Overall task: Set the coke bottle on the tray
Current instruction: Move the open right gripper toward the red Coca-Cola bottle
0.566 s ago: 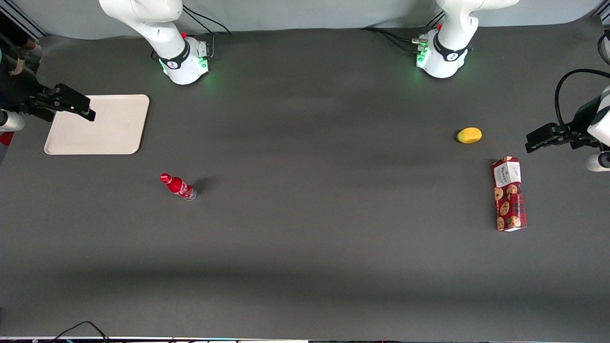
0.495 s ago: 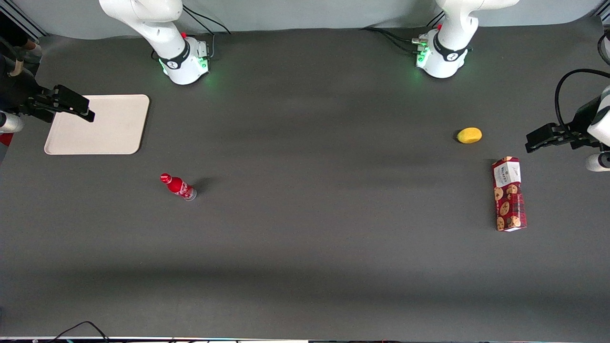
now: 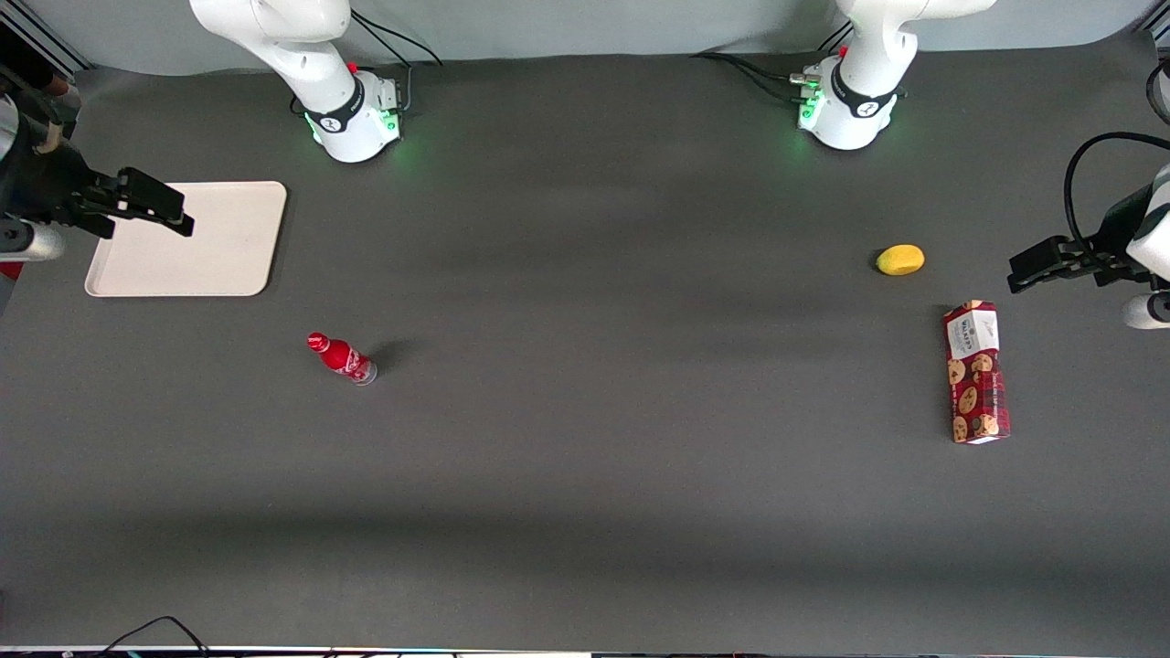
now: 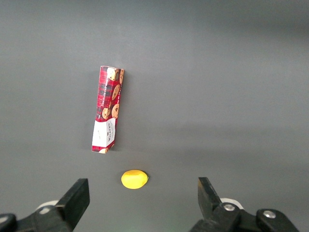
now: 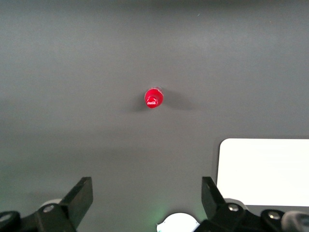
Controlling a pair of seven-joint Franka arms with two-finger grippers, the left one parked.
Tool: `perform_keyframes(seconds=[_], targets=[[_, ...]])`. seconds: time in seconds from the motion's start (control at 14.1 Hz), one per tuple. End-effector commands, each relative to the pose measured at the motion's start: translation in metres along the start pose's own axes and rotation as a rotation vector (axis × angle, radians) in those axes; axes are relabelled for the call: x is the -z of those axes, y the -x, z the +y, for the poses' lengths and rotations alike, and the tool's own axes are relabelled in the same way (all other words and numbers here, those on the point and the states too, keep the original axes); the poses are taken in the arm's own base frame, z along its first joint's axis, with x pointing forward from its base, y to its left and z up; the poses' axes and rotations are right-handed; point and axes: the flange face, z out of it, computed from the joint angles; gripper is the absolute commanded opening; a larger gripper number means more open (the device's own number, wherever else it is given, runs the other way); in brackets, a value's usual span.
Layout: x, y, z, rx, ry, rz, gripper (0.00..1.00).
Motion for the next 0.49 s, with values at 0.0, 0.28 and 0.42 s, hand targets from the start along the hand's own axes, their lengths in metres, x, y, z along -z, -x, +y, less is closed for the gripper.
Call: perform_keyframes(seconds=[0.0,0.28,0.42], targets=[[-0.05,-0.041,-0.006,0.013,0.003,0.002,1.0],[-0.139,-0.076,-0.021,0.004,0.003,0.039,1.0],[-0.202,-0.08,-0.033,-0.033,0.057,0.045,1.0]])
